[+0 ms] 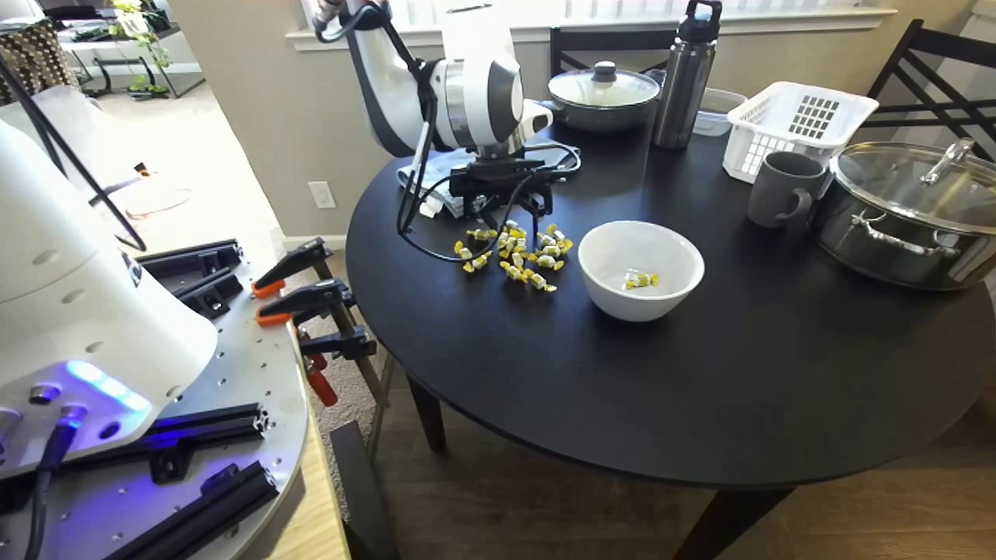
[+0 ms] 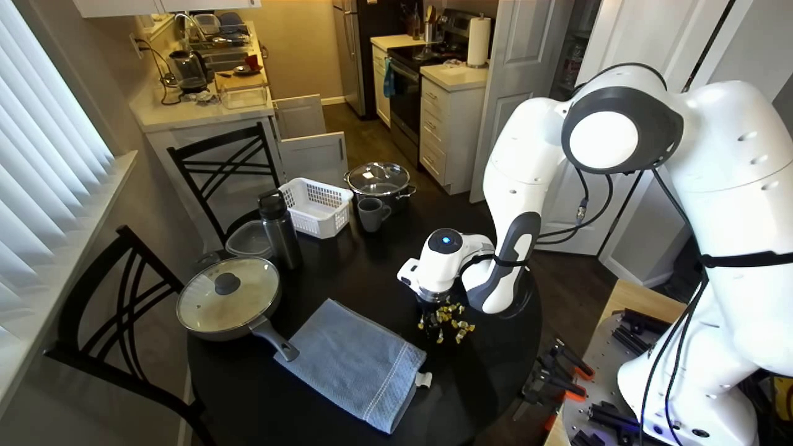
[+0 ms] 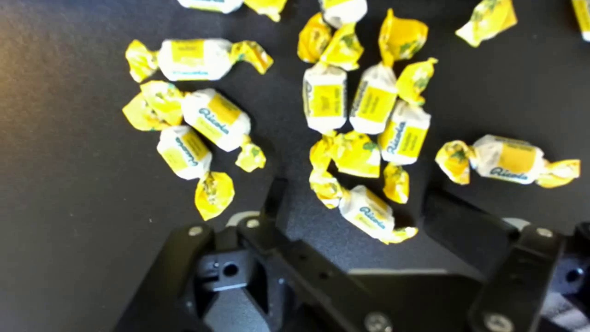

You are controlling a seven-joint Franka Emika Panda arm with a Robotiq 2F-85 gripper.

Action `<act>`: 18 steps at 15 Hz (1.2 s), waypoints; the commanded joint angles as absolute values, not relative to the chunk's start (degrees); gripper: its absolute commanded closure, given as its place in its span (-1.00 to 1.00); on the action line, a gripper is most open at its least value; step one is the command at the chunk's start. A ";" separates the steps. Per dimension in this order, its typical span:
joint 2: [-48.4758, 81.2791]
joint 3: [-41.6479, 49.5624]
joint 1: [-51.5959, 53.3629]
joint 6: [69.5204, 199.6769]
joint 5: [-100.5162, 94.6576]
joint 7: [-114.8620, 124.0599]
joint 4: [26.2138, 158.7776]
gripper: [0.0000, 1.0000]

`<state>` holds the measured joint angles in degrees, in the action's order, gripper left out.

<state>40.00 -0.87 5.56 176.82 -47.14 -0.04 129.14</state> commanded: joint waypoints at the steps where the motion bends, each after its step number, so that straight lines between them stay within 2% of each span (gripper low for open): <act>1: 39.84 -4.79 1.52 176.39 -45.21 -1.04 129.66 0.06; 8: 35.19 -8.22 -1.05 175.06 -46.58 -0.71 132.26 0.96; 18: 23.44 -6.42 0.66 167.33 -47.34 2.15 134.52 0.99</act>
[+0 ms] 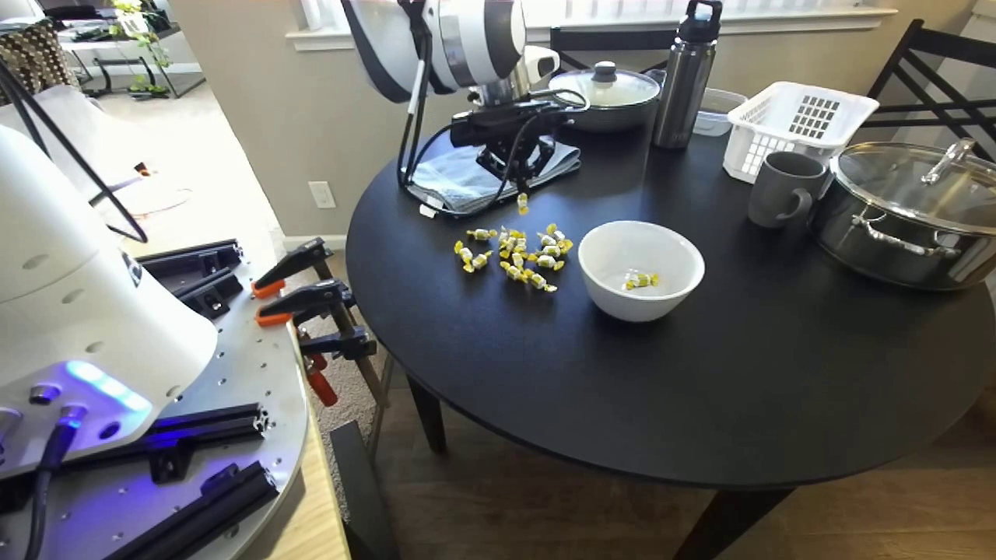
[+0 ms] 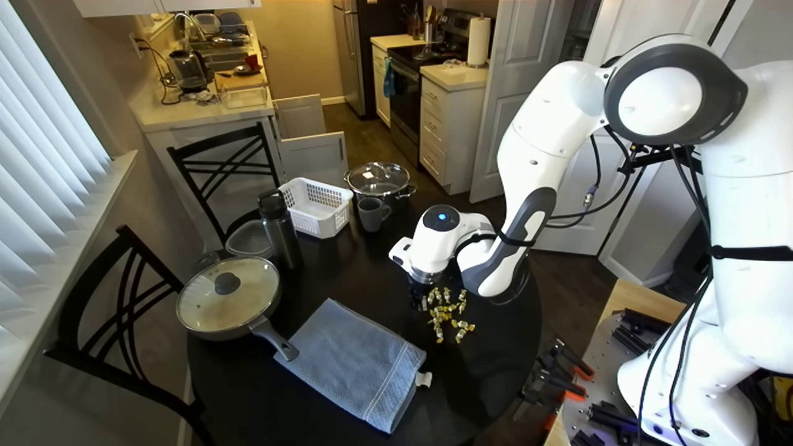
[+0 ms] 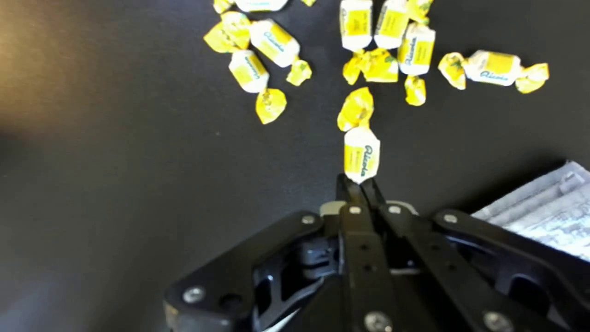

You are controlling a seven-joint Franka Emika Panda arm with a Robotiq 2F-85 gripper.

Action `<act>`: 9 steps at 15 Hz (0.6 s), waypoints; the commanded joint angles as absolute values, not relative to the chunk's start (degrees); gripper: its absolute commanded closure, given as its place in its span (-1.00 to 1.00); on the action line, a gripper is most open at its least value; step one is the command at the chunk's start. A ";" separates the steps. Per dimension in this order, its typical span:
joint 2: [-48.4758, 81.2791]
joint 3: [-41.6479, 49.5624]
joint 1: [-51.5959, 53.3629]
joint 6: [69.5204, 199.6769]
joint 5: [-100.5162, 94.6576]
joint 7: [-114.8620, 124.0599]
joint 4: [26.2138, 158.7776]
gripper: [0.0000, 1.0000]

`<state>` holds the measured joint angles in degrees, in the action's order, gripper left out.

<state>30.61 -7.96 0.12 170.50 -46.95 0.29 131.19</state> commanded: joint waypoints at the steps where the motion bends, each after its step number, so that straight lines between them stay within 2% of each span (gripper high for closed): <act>1: 21.49 -5.25 0.98 166.31 -48.03 2.77 134.70 0.99; 9: 16.01 6.34 2.26 154.74 -60.11 13.15 132.61 0.99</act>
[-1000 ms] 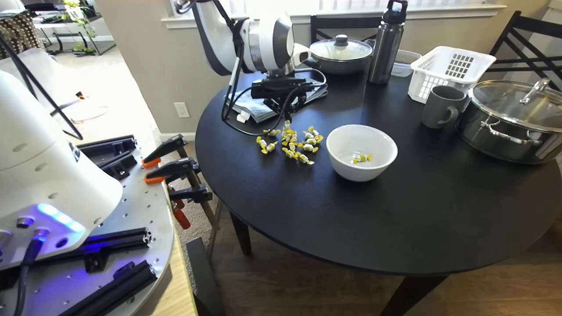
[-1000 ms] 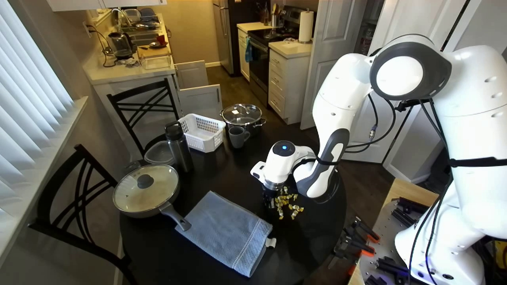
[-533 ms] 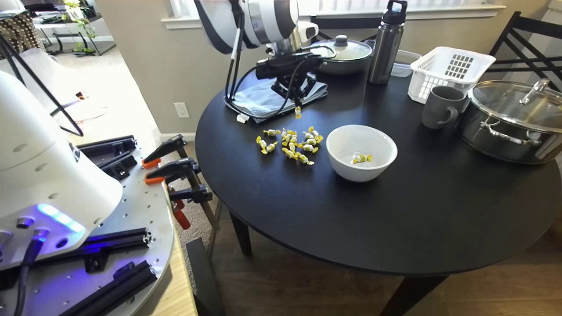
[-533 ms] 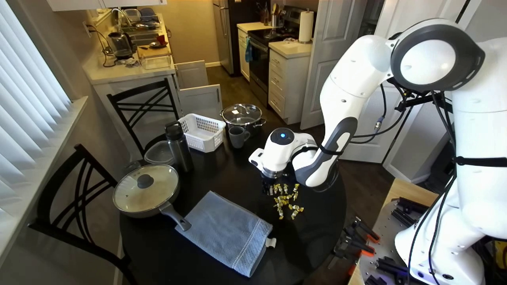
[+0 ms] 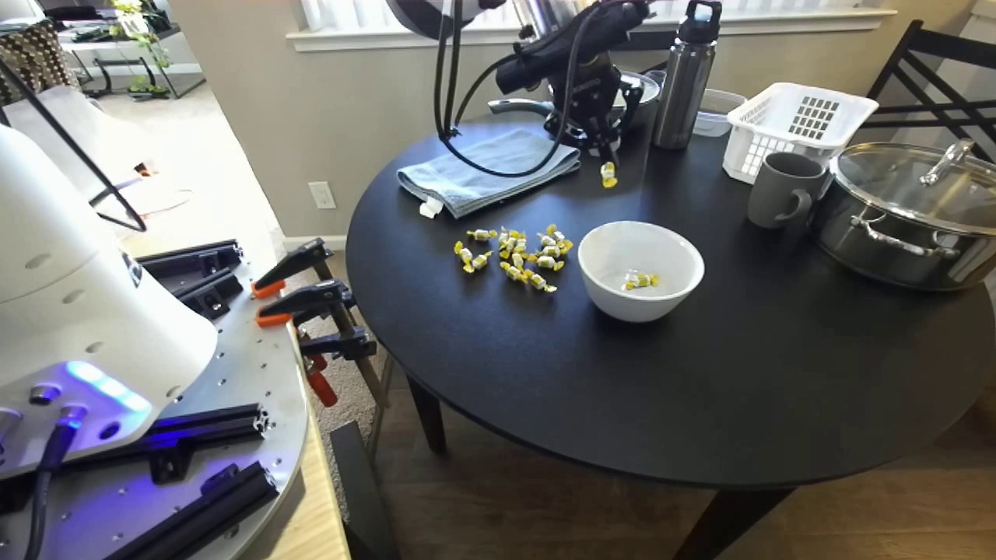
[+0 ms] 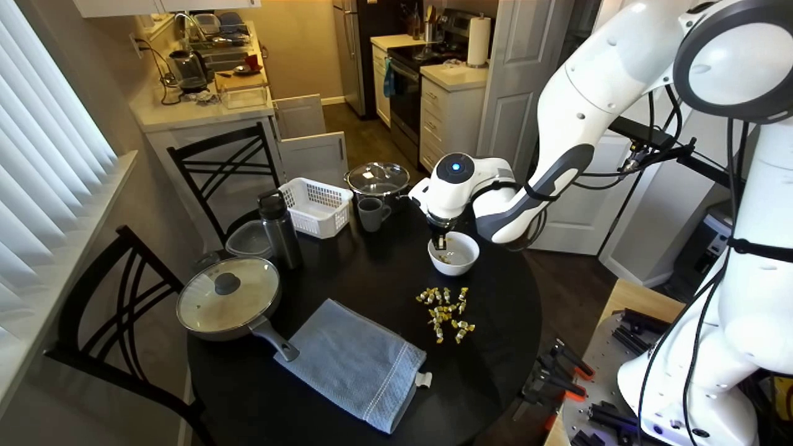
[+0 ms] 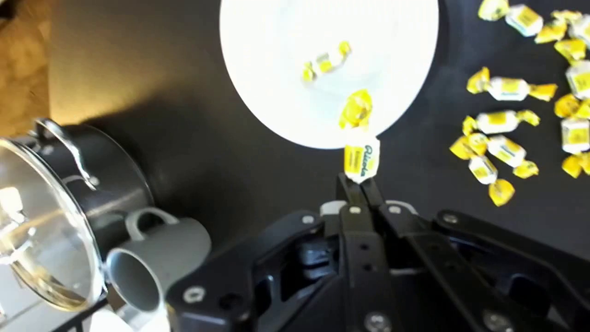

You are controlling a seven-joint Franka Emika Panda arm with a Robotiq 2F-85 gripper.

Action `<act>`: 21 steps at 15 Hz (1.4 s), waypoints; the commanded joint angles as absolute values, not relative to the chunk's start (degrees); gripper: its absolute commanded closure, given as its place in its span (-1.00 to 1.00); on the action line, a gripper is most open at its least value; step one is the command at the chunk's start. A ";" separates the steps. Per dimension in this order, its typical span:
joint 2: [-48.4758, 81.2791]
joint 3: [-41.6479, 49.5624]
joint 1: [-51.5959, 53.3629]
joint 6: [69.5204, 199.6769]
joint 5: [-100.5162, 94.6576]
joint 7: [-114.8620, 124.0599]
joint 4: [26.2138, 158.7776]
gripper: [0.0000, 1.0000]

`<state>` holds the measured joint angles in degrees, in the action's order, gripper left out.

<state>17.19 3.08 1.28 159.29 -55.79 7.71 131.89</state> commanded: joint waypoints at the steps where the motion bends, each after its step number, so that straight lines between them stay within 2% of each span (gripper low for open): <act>1: 16.53 7.35 2.23 153.47 -61.32 14.71 132.52 0.99; 7: 16.82 10.26 2.63 153.31 -67.79 25.03 133.48 0.99; 8: 16.42 10.30 2.80 153.43 -69.14 26.96 133.77 0.46; 9: 16.13 10.30 3.06 153.41 -70.70 29.10 134.01 0.44; 12: 15.51 9.41 3.70 154.09 -72.47 32.76 135.11 0.09; 17: 12.84 5.52 4.75 162.70 -69.73 30.69 139.42 -0.54; 20: 15.78 3.22 4.88 165.48 -67.82 29.42 140.00 -0.94; 21: 17.00 2.53 4.54 166.30 -66.78 28.70 140.15 -0.98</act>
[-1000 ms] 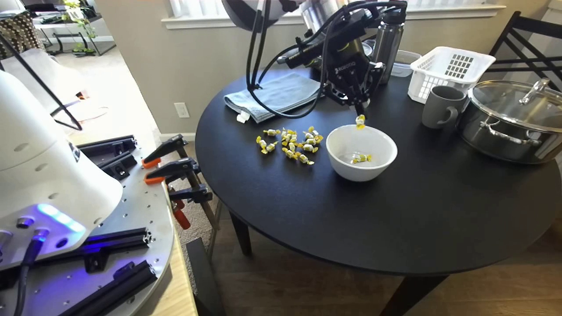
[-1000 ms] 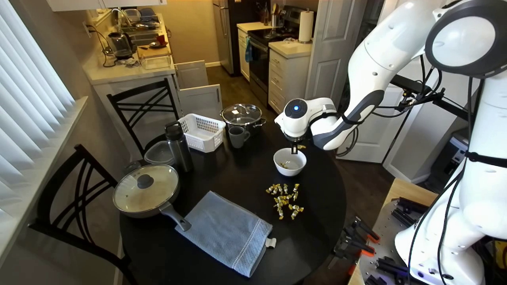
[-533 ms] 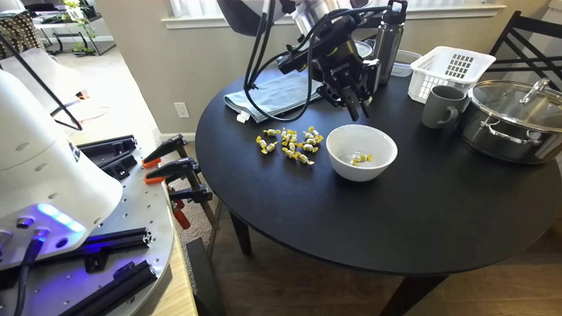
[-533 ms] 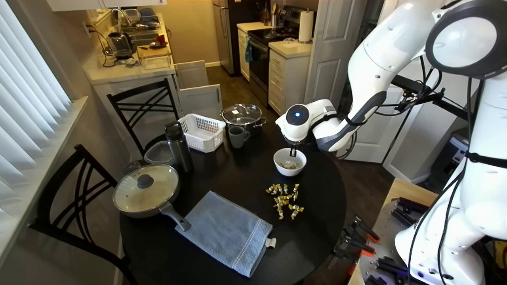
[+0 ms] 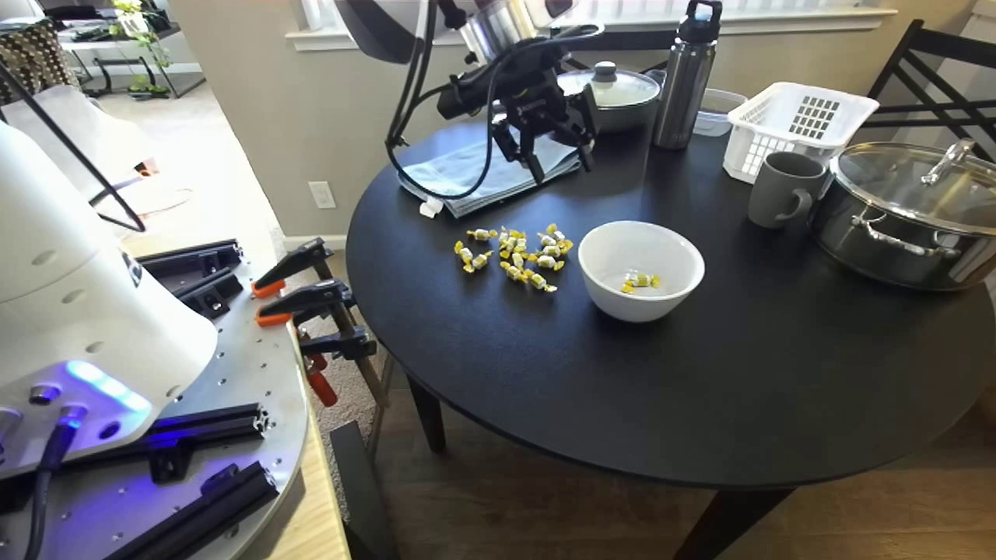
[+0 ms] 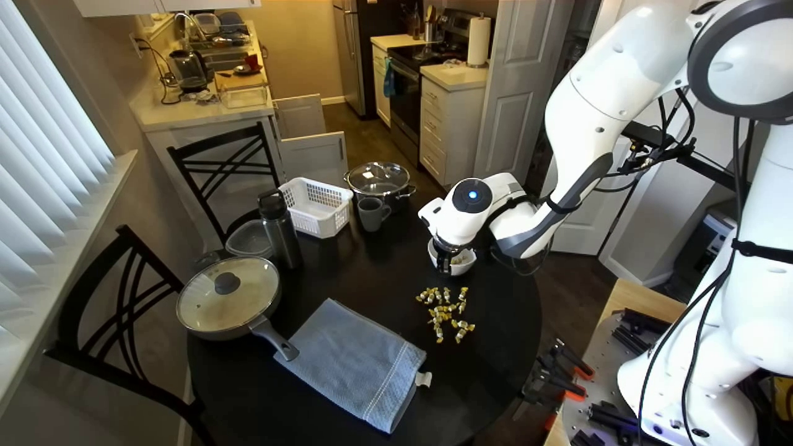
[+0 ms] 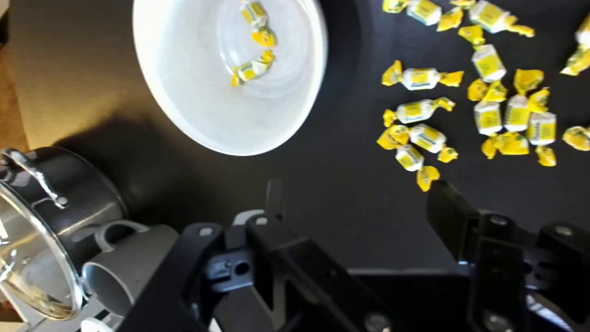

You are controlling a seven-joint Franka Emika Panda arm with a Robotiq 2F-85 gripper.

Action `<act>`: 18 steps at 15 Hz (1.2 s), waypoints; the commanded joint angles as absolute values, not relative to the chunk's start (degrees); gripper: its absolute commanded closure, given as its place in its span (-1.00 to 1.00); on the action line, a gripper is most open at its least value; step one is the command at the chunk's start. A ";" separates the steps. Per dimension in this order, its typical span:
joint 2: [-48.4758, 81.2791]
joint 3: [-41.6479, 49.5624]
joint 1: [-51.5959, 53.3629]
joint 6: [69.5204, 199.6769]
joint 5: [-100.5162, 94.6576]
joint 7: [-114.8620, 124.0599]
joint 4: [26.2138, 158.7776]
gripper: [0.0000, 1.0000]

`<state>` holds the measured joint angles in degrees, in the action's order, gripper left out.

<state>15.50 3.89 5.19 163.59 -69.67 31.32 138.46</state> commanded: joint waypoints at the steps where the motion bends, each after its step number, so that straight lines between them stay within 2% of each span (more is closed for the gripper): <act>1: 18.73 1.83 3.87 167.84 -65.19 27.48 140.42 -1.00; 5: 26.10 -2.55 -0.28 172.29 -55.58 18.65 141.01 -1.00; 10: 31.93 -8.78 -6.78 170.20 -49.16 11.43 139.44 -1.00; 18: 34.24 -9.72 -8.81 170.65 -51.14 10.10 134.98 -1.00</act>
